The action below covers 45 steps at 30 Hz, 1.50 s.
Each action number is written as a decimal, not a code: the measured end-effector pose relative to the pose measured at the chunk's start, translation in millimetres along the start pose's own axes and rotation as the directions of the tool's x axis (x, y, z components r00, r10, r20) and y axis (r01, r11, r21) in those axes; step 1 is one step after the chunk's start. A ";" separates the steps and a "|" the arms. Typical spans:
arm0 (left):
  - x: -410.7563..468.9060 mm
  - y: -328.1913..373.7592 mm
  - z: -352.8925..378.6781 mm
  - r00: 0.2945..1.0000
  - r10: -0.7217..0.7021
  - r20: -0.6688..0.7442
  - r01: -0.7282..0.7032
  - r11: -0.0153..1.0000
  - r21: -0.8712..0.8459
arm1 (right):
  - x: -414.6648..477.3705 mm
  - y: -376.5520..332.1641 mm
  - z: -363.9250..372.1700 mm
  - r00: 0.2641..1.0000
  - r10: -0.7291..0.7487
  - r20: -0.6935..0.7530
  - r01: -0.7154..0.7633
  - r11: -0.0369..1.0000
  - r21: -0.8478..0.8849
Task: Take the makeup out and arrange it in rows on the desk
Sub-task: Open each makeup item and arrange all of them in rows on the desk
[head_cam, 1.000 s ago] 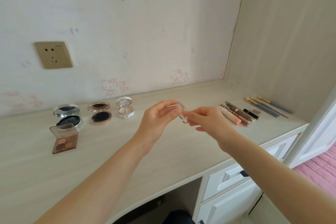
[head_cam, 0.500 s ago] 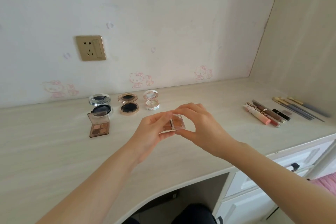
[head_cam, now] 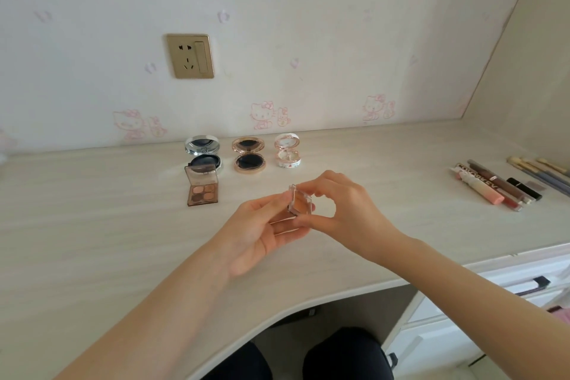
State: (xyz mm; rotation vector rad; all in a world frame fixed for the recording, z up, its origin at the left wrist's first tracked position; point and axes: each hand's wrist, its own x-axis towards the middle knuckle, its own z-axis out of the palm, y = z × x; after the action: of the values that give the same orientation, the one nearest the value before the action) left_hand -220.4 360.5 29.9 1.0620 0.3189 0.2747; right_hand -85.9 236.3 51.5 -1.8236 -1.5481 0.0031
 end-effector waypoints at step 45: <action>-25.8 -26.2 -48.4 0.768 0.633 0.093 -0.043 -0.094 0.995 | 51.3 6.3 54.2 0.951 -0.028 0.309 0.115 0.957 -0.267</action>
State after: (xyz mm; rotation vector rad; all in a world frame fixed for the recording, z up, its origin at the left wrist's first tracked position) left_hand -261.0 377.9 -11.9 2.6655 0.6792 0.9017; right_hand -90.5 308.2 31.1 -2.0603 -1.9113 0.0295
